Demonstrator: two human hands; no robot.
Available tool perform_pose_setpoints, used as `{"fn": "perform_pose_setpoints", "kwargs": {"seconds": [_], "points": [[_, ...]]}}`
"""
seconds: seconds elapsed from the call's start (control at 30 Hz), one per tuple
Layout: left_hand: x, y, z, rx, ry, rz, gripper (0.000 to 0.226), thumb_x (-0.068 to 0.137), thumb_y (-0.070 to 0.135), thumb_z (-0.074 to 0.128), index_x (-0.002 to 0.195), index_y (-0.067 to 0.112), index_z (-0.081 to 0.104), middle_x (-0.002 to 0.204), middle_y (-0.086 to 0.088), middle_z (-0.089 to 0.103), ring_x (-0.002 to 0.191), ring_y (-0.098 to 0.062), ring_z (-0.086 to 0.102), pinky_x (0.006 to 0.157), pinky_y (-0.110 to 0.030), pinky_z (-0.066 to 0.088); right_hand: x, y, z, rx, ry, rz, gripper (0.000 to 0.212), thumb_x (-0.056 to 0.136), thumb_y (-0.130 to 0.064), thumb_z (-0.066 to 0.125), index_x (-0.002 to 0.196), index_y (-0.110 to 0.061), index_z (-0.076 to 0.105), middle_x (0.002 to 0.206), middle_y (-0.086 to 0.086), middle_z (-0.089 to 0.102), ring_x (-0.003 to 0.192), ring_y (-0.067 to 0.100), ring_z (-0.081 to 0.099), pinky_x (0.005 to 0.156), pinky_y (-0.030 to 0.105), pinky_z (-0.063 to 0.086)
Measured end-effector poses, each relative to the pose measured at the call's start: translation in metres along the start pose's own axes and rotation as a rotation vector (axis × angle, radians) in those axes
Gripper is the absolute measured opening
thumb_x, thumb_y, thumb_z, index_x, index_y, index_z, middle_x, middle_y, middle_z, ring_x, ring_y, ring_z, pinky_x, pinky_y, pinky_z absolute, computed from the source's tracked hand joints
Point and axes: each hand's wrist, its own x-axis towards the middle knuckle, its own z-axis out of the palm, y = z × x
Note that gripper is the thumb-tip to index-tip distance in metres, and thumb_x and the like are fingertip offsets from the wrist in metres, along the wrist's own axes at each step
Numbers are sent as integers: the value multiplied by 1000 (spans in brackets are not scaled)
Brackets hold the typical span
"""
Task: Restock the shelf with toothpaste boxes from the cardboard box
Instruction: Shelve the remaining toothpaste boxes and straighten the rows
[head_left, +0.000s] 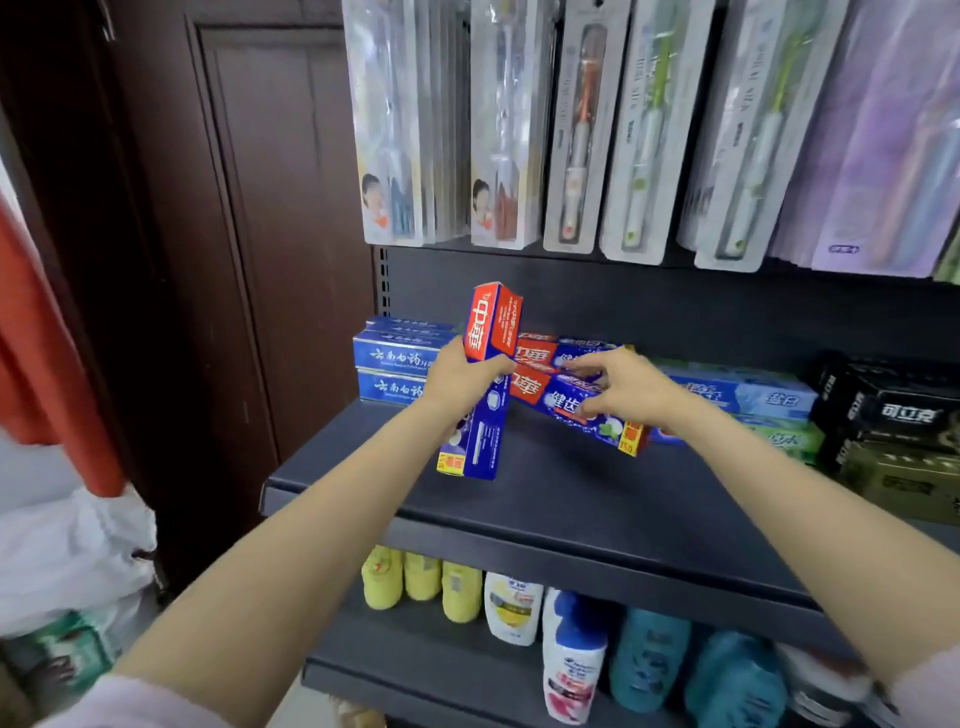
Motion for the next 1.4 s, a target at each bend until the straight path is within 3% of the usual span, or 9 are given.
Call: {"fn": "perform_pose_setpoints", "kwargs": {"seconds": [0.2,0.5,0.73,0.9,1.07,1.17,1.23,1.3,1.4], "points": [[47,-6,-12,-38,-72,-12,52,84,33,69,121,11,40,111,-5,62,90,-14,61,76,-27,45,52,12,8,-325,84,-34,54,83,-10,67,130,-34,54,143,0,47,128,26,45,101,41,42],[83,-18,-20,-34,-217,49,31,81,33,72,97,11,60,91,-5,72,78,-18,70,75,-27,51,62,51,65,-503,179,57,51,93,-13,51,141,-28,41,136,6,40,128,25,37,105,30,33],[77,-14,-1,-246,-274,11,37,87,34,65,108,5,57,88,-6,69,62,-9,66,56,-15,50,26,-34,50,593,136,98,31,98,-28,45,127,-21,49,100,-6,65,79,-4,63,70,10,48],[68,-10,6,-325,-310,53,25,91,31,60,103,12,51,86,-1,67,72,-14,67,71,-27,53,8,-46,43,664,137,171,47,92,-35,55,135,-30,37,106,-6,65,92,4,64,77,26,53],[57,10,9,-604,-302,-121,26,101,31,34,101,16,55,88,-6,63,69,-13,61,54,-22,51,7,-50,38,1004,92,206,38,93,-20,55,130,-18,47,104,7,68,80,15,69,67,30,58],[63,0,-3,79,-174,290,52,99,16,38,146,34,26,151,-9,30,126,-23,45,92,-36,48,6,-37,16,1496,23,421,31,93,-23,43,111,0,54,85,19,63,50,14,61,42,17,48],[70,-10,-9,680,-49,666,69,89,11,49,146,41,24,160,-2,6,146,-24,12,116,-50,12,1,-26,8,1650,-69,508,36,82,-19,42,108,3,53,77,22,62,43,13,54,34,13,41],[72,-5,-12,911,-100,823,59,89,21,53,142,40,35,153,4,29,145,-17,20,113,-59,-6,0,-16,2,1719,-70,517,42,74,-17,44,109,4,52,78,25,62,39,13,51,31,11,38],[76,9,-9,893,-281,741,47,91,38,55,136,34,43,134,2,51,129,-17,46,113,-61,-2,-2,-6,-5,1757,-14,500,43,83,-23,44,115,5,53,93,32,61,46,17,58,32,12,41]]}}
